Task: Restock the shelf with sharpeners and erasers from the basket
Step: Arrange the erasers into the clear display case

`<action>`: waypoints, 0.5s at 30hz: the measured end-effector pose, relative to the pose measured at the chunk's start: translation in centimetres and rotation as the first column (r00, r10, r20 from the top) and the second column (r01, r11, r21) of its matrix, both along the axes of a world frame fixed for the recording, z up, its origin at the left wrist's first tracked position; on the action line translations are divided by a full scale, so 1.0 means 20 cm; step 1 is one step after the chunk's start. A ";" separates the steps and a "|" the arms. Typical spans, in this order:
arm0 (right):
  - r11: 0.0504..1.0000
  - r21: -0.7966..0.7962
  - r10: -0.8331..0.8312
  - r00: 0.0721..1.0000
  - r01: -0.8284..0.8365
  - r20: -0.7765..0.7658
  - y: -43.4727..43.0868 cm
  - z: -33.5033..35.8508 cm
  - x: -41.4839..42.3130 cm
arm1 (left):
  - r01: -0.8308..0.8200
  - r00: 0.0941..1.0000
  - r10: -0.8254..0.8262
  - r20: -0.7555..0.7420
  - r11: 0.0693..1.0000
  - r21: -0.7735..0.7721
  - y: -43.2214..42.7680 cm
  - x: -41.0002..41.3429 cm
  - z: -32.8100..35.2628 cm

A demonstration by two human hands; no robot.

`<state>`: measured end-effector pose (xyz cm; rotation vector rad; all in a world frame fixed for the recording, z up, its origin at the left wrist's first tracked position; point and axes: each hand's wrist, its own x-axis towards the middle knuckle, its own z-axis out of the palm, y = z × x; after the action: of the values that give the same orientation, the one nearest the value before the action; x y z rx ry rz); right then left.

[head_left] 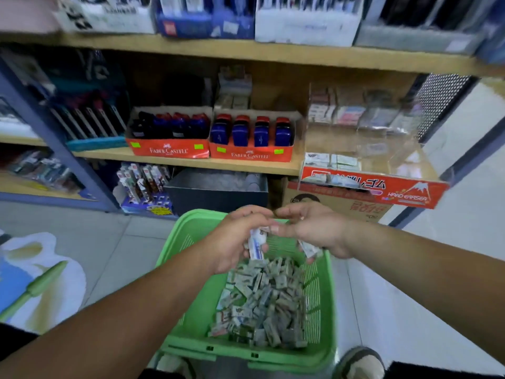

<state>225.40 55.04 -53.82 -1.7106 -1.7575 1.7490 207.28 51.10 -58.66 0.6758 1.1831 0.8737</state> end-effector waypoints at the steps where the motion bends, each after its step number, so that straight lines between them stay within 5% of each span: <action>1: 1.000 0.015 0.018 1.000 -0.018 -0.007 0.00 0.09 0.01 | 0.028 0.999 -0.029 0.020 0.999 0.023 0.00 0.00 0.08; 7: 0.998 0.054 -0.027 0.994 0.033 -0.106 0.05 0.39 0.06 | 0.109 0.989 -0.118 0.088 0.989 0.104 0.03 -0.03 0.44; 15: 0.963 0.120 -0.205 0.945 0.241 -0.254 0.13 0.42 0.11 | -0.062 0.998 0.065 -0.015 0.988 0.139 0.24 0.03 0.47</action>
<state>227.57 57.72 -45.50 -1.5003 -1.4873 1.6057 207.93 55.84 -49.17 0.7635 1.1741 1.0113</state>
